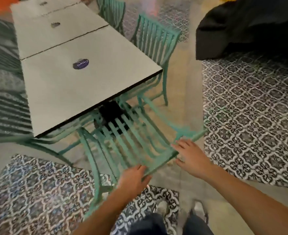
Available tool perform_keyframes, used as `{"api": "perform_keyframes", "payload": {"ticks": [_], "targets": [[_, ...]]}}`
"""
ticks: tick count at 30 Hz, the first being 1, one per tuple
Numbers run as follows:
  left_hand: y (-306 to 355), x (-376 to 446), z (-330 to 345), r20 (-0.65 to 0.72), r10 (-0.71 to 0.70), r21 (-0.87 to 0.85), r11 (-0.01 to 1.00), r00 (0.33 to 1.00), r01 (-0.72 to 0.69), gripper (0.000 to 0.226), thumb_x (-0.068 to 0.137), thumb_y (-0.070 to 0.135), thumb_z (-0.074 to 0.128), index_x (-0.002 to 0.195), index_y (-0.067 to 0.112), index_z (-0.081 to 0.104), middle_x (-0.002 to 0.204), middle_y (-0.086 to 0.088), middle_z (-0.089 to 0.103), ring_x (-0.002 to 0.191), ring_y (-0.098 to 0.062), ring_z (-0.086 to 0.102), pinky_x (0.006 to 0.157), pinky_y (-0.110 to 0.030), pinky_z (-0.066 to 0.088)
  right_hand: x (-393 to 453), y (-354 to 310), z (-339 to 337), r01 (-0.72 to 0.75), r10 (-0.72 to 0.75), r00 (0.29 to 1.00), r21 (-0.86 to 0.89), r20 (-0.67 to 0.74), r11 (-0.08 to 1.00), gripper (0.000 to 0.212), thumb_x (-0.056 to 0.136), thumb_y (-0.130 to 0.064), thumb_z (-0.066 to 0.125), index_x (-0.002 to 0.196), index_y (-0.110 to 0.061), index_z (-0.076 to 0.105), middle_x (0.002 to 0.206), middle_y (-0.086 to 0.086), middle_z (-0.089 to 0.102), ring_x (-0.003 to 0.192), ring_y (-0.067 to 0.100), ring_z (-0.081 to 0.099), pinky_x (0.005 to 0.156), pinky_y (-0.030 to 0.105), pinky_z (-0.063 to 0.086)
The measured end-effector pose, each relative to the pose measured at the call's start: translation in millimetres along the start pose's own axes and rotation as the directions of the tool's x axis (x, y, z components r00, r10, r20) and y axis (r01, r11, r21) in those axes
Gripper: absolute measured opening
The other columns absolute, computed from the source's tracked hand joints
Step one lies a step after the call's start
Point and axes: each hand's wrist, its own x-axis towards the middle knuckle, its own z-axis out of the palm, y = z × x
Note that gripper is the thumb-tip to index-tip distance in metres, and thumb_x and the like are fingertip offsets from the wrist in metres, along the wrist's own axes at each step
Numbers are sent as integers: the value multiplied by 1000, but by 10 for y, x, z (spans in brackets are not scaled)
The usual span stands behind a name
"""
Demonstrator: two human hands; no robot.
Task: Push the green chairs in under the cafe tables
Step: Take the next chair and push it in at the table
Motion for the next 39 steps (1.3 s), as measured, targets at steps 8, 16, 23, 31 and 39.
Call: {"api": "perform_keyframes", "payload": {"ticks": [8, 16, 23, 31, 39], "targets": [[92, -474, 363, -190, -471, -199, 878, 861, 436, 67, 80, 75, 10, 115, 36, 51, 115, 14, 58, 105, -9, 54, 95, -34, 44, 446, 766, -129, 275, -246, 958, -235, 144, 932, 77, 81, -75, 17, 138, -32, 45, 133, -10, 53, 126, 17, 45, 112, 39, 21], [191, -481, 475, -286, -567, -184, 823, 772, 537, 62, 83, 76, 17, 105, 34, 55, 103, 13, 60, 102, -15, 56, 97, -38, 41, 514, 1103, -9, 219, -220, 975, -217, 21, 951, 89, 76, -84, 0, 108, -31, 63, 105, -11, 64, 104, 17, 56, 80, 36, 45], [275, -479, 419, -268, -565, -183, 825, 780, 535, 56, 85, 72, 21, 106, 31, 54, 106, 11, 61, 105, -15, 55, 100, -39, 40, 463, 1055, -53, 213, -226, 973, -222, -35, 952, 102, 69, -84, -15, 104, -24, 60, 103, -5, 64, 102, 21, 55, 76, 37, 44], [401, -573, 477, -260, -555, -155, 832, 790, 533, 70, 81, 77, 7, 107, 32, 54, 106, 13, 62, 105, -13, 55, 91, -37, 43, 270, 1133, -53, 225, -243, 969, -251, -42, 941, 110, 61, -83, -26, 108, -27, 56, 108, -8, 60, 108, 17, 51, 80, 34, 41], [502, -613, 472, -195, -575, -155, 818, 794, 554, 61, 85, 74, 18, 111, 31, 53, 108, 14, 60, 107, -13, 54, 96, -38, 41, 177, 1188, -35, 205, -216, 976, -270, -11, 941, 108, 62, -84, -24, 113, -29, 54, 112, -11, 58, 110, 14, 49, 83, 31, 39]]}}
